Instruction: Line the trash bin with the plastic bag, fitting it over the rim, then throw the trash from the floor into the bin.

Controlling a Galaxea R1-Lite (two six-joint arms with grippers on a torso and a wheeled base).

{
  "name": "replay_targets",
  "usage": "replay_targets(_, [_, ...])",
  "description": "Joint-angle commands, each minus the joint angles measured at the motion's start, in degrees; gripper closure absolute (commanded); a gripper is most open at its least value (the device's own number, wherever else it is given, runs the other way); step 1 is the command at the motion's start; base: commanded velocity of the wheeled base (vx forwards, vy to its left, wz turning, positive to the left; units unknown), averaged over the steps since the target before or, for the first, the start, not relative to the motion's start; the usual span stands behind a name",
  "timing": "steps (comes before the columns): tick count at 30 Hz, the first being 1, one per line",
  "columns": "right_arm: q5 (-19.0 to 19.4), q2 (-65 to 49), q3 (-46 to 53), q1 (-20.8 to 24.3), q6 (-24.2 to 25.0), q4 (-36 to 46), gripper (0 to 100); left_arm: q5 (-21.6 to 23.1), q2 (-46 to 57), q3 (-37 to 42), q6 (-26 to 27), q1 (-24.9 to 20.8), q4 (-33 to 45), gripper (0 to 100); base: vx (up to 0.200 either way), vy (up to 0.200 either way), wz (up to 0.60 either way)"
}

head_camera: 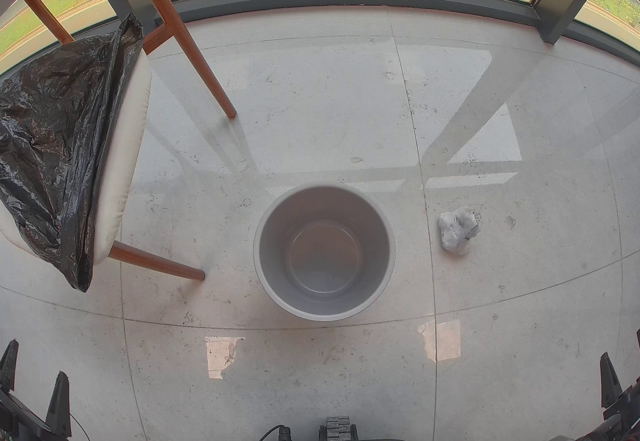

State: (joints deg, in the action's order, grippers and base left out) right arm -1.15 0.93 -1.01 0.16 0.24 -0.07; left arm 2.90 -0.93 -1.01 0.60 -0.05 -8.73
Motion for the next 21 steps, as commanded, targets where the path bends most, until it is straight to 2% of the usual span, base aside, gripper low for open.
replay_targets(1, [0.0,-0.9,1.0,0.0,0.0,0.0,0,0.5,0.8,0.7,1.6,0.0,0.6,0,0.0,0.0,0.0])
replay_targets(4, [0.0,-0.9,1.0,0.0,0.1,0.0,0,2.2,0.7,-1.4,4.9,0.0,0.6,0,0.0,0.0,0.0])
replay_targets(9, [0.0,-0.9,1.0,0.0,0.1,0.0,0,4.0,-0.3,-9.5,4.9,-0.2,7.7,0,0.0,0.0,0.0])
replay_targets(12, [0.0,-0.9,1.0,0.0,0.0,0.0,0,4.3,-5.2,-12.5,4.9,-1.0,10.3,0,0.0,0.0,0.0])
replay_targets(21, [0.0,-0.9,1.0,0.0,0.0,0.0,0,4.4,-19.6,-17.6,4.8,-1.6,10.0,0,0.0,0.0,0.0])
